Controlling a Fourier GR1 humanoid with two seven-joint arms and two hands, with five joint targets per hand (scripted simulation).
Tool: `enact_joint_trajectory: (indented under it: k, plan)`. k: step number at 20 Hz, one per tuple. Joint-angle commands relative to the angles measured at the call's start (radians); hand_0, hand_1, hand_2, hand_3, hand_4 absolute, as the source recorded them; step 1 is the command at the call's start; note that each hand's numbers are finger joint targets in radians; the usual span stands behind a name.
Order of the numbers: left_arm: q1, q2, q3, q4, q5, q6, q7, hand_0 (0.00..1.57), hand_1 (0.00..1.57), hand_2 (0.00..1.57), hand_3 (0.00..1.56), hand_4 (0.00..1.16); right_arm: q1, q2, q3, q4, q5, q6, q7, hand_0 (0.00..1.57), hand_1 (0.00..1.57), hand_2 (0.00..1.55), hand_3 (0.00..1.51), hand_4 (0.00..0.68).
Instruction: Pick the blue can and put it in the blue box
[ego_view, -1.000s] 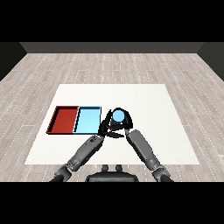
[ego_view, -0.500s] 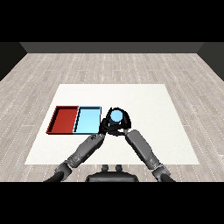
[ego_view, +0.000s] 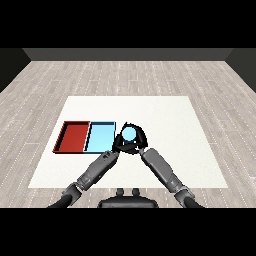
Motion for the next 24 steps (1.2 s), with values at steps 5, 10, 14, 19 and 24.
enact_joint_trajectory:
  k: [5, 10, 14, 19, 24]
  plan:
    - [-0.062, -0.024, -0.033, 0.019, 0.117, 0.116, 0.024, 0.0, 0.0, 0.39, 0.0, 0.78, -0.039, 0.019, 0.067, 0.024, -0.044, -0.049, -0.018, 1.45, 1.45, 1.46, 1.37, 0.511]
    - [-0.063, -0.024, -0.059, 0.039, 0.066, 0.199, 0.063, 1.57, 1.57, 1.57, 1.47, 1.13, -0.005, 0.019, 0.045, -0.015, -0.059, -0.021, -0.012, 1.43, 1.43, 1.46, 1.38, 0.529]
    - [-0.087, -0.024, -0.016, 0.07, 0.051, 0.178, 0.071, 1.57, 1.57, 1.55, 1.46, 1.14, -0.026, 0.019, 0.053, -0.011, -0.076, -0.031, -0.019, 1.42, 1.42, 1.46, 1.38, 0.531]
    - [-0.102, -0.024, 0.021, 0.062, 0.002, 0.196, 0.084, 1.57, 1.57, 1.56, 1.47, 1.14, 0.033, 0.013, -0.023, -0.017, -0.016, 0.089, -0.023, 1.42, 1.42, 1.46, 1.38, 0.522]
    - [-0.038, -0.024, -0.007, 0.018, -0.021, 0.222, 0.062, 1.57, 1.57, 1.56, 1.47, 1.14, 0.004, 0.019, 0.009, -0.006, 0.051, -0.014, 0.04, 0.0, 0.0, 0.0, 0.0, 0.0]
